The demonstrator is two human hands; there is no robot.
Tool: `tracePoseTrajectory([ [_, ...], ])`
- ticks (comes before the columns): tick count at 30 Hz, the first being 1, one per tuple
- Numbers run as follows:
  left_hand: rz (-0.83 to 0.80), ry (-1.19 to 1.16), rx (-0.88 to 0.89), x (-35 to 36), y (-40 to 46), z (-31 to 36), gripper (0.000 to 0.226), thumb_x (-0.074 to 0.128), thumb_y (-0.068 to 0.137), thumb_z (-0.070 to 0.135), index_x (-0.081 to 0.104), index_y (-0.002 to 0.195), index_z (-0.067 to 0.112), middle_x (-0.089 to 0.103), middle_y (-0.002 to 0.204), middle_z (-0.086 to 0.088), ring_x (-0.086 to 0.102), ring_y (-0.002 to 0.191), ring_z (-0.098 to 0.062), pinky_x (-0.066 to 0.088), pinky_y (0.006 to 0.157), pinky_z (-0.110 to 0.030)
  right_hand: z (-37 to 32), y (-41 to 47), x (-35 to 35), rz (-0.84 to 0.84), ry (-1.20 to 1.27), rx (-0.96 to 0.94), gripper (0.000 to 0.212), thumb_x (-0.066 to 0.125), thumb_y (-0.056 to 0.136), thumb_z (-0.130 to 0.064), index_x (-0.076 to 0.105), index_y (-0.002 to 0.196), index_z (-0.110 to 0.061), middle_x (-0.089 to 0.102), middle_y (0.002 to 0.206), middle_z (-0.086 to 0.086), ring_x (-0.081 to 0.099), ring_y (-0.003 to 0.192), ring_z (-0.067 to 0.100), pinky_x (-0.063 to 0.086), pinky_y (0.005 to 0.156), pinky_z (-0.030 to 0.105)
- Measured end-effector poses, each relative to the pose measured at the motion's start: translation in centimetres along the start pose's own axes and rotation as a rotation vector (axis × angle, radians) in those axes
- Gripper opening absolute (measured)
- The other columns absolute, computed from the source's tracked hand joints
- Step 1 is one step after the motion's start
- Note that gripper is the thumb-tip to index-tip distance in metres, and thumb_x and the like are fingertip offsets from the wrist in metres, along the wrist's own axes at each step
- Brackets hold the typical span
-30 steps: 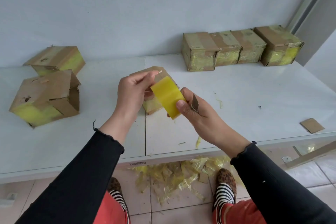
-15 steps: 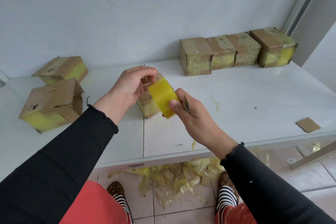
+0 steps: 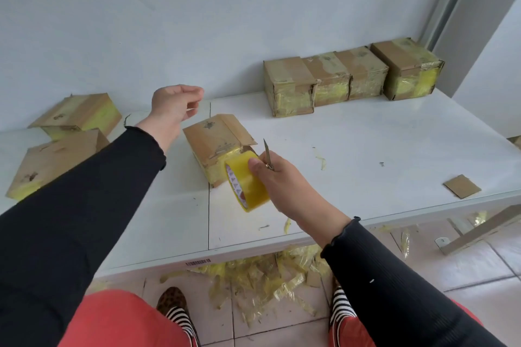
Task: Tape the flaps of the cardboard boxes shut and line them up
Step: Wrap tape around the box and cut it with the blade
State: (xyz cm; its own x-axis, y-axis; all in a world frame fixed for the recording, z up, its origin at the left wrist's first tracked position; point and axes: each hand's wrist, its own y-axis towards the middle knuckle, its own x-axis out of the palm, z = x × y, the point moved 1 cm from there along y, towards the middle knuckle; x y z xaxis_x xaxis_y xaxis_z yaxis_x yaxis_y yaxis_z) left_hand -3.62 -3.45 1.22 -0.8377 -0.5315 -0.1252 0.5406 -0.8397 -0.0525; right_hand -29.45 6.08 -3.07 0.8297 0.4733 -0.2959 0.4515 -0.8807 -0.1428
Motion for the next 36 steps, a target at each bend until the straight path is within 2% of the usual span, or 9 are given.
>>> tracePoseTrajectory([
  [2,-0.038,0.121,-0.001,-0.2,0.8,-0.6,0.005,0.081,0.088,0.018,0.077,0.089,0.021,0.071,0.086,0.006,0.060,0.079,-0.009,0.055,0.084,-0.026,0.1,0.1,0.3,-0.013,-0.013,-0.008,0.022,0.042,0.107,-0.044,0.050,0.115,-0.025,0.070,0.072,-0.017,0.064,0.070,0.000,0.045,0.063,0.021],
  [4,-0.020,0.190,0.021,-0.1,1.4,-1.0,0.006,0.081,0.087,0.020,0.077,0.088,0.023,0.070,0.086,0.008,0.057,0.081,-0.009,0.049,0.077,-0.022,-0.1,0.2,0.3,-0.019,-0.021,-0.045,0.038,0.042,0.108,-0.040,0.039,0.143,-0.025,0.067,0.103,-0.013,0.063,0.091,0.011,0.048,0.078,0.031],
  [6,0.003,0.214,0.018,-0.1,2.0,-1.4,0.007,0.082,0.086,0.019,0.076,0.086,0.023,0.070,0.087,0.007,0.056,0.083,-0.011,0.047,0.073,-0.021,-0.5,0.3,0.4,-0.008,-0.008,-0.102,0.046,0.043,0.110,-0.033,0.032,0.154,-0.028,0.062,0.127,-0.004,0.061,0.110,0.018,0.049,0.094,0.037],
  [8,0.014,0.238,-0.005,-0.1,2.4,-2.1,0.007,0.081,0.087,0.018,0.075,0.086,0.021,0.071,0.092,0.003,0.057,0.086,-0.012,0.048,0.074,-0.022,-0.8,0.4,0.5,0.015,-0.046,-0.137,0.044,0.042,0.110,-0.030,0.036,0.154,-0.029,0.061,0.137,0.000,0.059,0.120,0.020,0.048,0.103,0.040],
  [11,0.011,0.260,-0.032,0.1,2.8,-3.1,0.007,0.081,0.087,0.015,0.075,0.087,0.020,0.071,0.095,0.000,0.058,0.086,-0.014,0.048,0.074,-0.024,-0.8,0.8,0.7,0.049,-0.134,-0.144,0.042,0.041,0.110,-0.028,0.043,0.151,-0.025,0.061,0.137,0.001,0.058,0.122,0.021,0.046,0.104,0.041],
  [17,0.015,0.262,-0.067,-0.2,3.5,-4.6,0.007,0.081,0.085,0.012,0.076,0.087,0.016,0.069,0.084,0.003,0.058,0.074,-0.012,0.049,0.070,-0.023,-0.9,1.4,1.2,0.057,-0.171,-0.122,0.037,0.040,0.110,-0.026,0.048,0.146,-0.021,0.063,0.129,0.004,0.059,0.116,0.025,0.047,0.101,0.045],
  [24,-0.056,0.282,-0.182,0.0,4.2,-5.8,0.008,0.079,0.090,0.017,0.071,0.086,0.017,0.067,0.084,-0.001,0.059,0.072,-0.014,0.047,0.063,-0.026,-0.1,2.6,2.1,0.042,-0.234,-0.069,0.042,0.037,0.111,-0.026,0.043,0.152,-0.019,0.057,0.143,0.005,0.054,0.130,0.026,0.043,0.108,0.043],
  [29,-0.161,0.329,-0.362,0.2,5.2,-5.9,0.007,0.069,0.096,0.022,0.068,0.090,0.018,0.063,0.087,-0.001,0.059,0.078,-0.016,0.051,0.075,-0.030,0.5,3.6,2.7,0.005,-0.249,-0.034,0.043,0.034,0.111,-0.025,0.040,0.153,-0.017,0.054,0.148,0.006,0.051,0.133,0.028,0.041,0.109,0.042],
  [36,-0.191,0.364,-0.470,0.4,5.3,-6.4,0.022,0.050,0.103,0.007,0.056,0.083,0.012,0.060,0.077,-0.004,0.059,0.065,-0.018,0.054,0.050,-0.025,0.6,4.3,3.4,0.010,-0.261,-0.037,0.041,0.035,0.111,-0.024,0.042,0.151,-0.016,0.057,0.145,0.004,0.057,0.123,0.028,0.045,0.103,0.043],
])
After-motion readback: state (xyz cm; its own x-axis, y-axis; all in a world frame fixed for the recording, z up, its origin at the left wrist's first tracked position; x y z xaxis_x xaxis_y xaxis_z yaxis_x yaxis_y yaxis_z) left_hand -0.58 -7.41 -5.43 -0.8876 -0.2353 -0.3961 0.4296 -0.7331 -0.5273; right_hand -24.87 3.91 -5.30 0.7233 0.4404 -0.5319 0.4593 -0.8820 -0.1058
